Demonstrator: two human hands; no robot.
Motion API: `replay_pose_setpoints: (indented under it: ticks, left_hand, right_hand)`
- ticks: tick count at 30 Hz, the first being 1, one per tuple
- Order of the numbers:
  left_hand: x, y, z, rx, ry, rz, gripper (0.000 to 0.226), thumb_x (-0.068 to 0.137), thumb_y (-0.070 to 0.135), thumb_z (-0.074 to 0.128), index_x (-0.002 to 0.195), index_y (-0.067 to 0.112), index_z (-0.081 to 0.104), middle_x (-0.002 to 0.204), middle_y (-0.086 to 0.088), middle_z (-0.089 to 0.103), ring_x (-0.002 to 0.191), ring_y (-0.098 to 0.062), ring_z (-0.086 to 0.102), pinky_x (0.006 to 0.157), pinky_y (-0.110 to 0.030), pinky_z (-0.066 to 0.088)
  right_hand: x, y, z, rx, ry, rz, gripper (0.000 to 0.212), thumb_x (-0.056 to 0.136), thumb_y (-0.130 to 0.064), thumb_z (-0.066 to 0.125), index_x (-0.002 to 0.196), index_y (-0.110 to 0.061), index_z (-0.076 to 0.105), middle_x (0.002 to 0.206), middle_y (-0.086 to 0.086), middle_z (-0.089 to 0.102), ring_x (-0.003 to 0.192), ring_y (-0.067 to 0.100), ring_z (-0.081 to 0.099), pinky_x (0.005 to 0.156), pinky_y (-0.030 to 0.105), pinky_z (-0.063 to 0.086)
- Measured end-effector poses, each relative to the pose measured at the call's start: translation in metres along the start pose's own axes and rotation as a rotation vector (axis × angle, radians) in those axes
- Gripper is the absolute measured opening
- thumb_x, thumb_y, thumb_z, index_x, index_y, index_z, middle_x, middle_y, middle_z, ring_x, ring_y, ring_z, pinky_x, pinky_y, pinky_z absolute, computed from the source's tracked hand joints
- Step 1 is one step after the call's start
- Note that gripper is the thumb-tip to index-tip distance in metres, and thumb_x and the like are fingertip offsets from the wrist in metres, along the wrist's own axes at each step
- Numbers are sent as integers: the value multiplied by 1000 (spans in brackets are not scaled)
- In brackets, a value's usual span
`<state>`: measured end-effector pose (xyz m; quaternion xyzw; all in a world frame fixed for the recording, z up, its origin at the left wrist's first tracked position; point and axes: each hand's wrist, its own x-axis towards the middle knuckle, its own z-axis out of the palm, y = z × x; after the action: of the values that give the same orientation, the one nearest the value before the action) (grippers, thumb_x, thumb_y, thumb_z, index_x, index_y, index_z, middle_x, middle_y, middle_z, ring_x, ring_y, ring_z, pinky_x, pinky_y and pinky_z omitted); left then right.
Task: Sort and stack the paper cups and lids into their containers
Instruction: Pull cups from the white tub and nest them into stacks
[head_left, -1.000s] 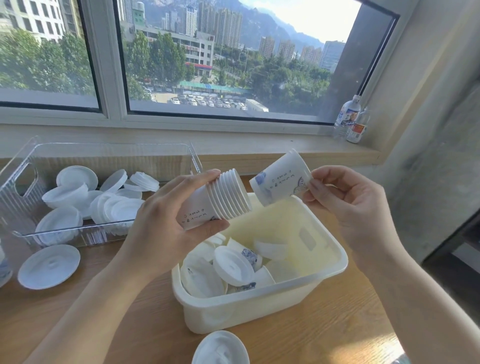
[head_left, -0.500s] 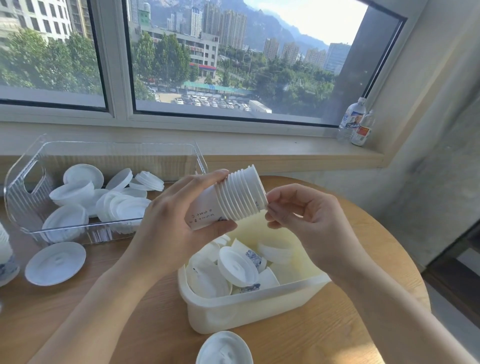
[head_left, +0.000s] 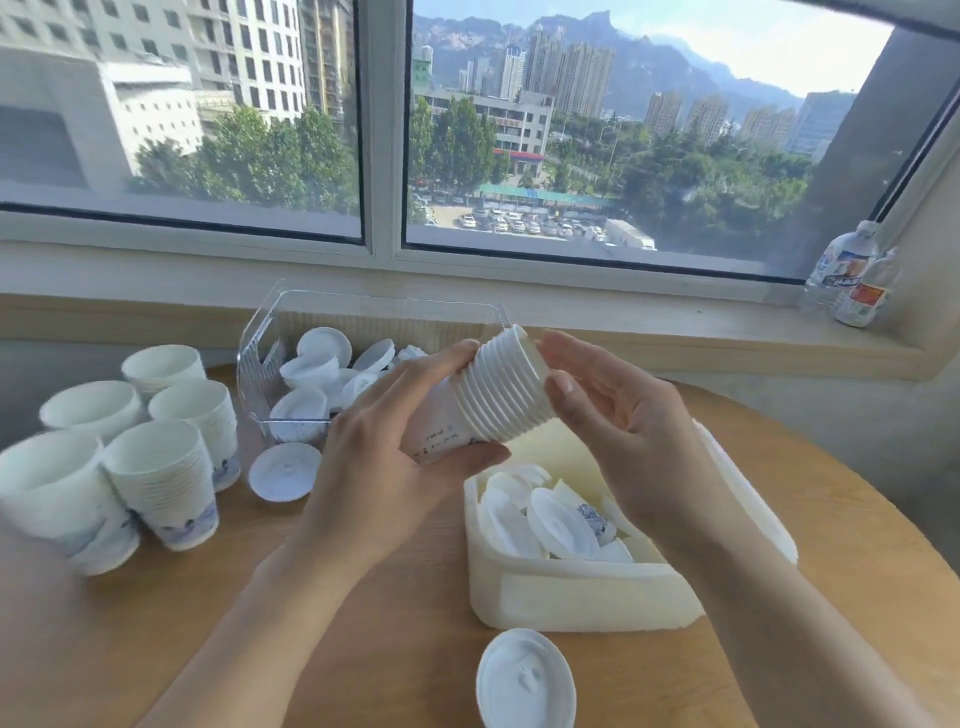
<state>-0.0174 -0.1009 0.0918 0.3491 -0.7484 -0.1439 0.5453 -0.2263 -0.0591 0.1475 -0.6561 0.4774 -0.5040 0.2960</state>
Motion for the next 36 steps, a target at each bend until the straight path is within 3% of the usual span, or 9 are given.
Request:
replay_pose_setpoints:
  ticks: [4,7,11,14,22,26,30,33,36]
  left_hand:
    - [-27,10,-39,97,58,-85,75,74,58,82,141,34,59,130,32,61,119,5,59,95,-16,48]
    - [-52,14,-64,126,94,-190,75,72,56,84,140,41,58,127,22,66,116,-4,64,93,-28,54]
    - [-90,16,-91,171,172,-300,70,69,58,82,134,50,56,122,26,66,113,0,62,85,-10,47]
    - [-123,4,-105,218,193,-399,73,69,54,86,135,45,57,117,17,67,108,-8,62,81,-13,44]
    - [-193,-33,-119,273,318,-626,73,73,77,72,139,56,46,113,11,70,97,-5,68,79,-16,52]
    - [-206,-52,-129,272,412,-668,68,79,60,74,138,38,51,121,15,68,102,-4,67,78,-10,49]
    - [-205,-67,-139,244,463,-662,63,86,27,82,140,25,51,124,10,68,100,1,67,77,-5,46]
    - [-201,-75,-145,206,478,-653,83,88,25,81,156,39,36,125,35,63,105,6,66,82,-6,48]
    - [-197,-81,-152,201,478,-667,93,90,31,79,159,53,20,116,51,58,109,10,64,92,-22,52]
  right_hand:
    - [-5,-11,37,74,-52,-45,60,86,-45,64,142,-24,61,130,-22,67,117,-13,62,90,6,48]
    - [-12,-18,69,120,-101,-68,42,88,-45,66,130,-38,63,125,-25,69,118,-9,63,96,15,52]
    - [-25,-18,116,160,-159,-78,33,95,-33,72,124,-44,61,119,-26,71,113,-4,67,98,21,53]
    - [-41,-10,153,224,-227,-55,37,94,-31,75,127,-40,62,119,-22,72,111,2,68,99,26,54]
    - [-89,40,249,407,-232,69,54,99,-21,68,145,-36,43,128,-41,60,124,-6,59,100,16,50]
    - [-103,69,275,312,-249,114,63,97,-30,72,149,-45,40,141,-28,55,133,-3,54,112,31,48]
    - [-98,77,283,238,-240,96,67,96,-34,72,147,-56,35,145,-30,51,134,-3,52,112,29,46]
    - [-96,81,285,226,-233,101,71,95,-35,73,148,-57,32,148,-25,50,133,-4,53,110,26,47]
    - [-95,86,286,231,-219,118,72,95,-34,73,152,-52,33,150,-19,50,132,-4,54,110,28,49]
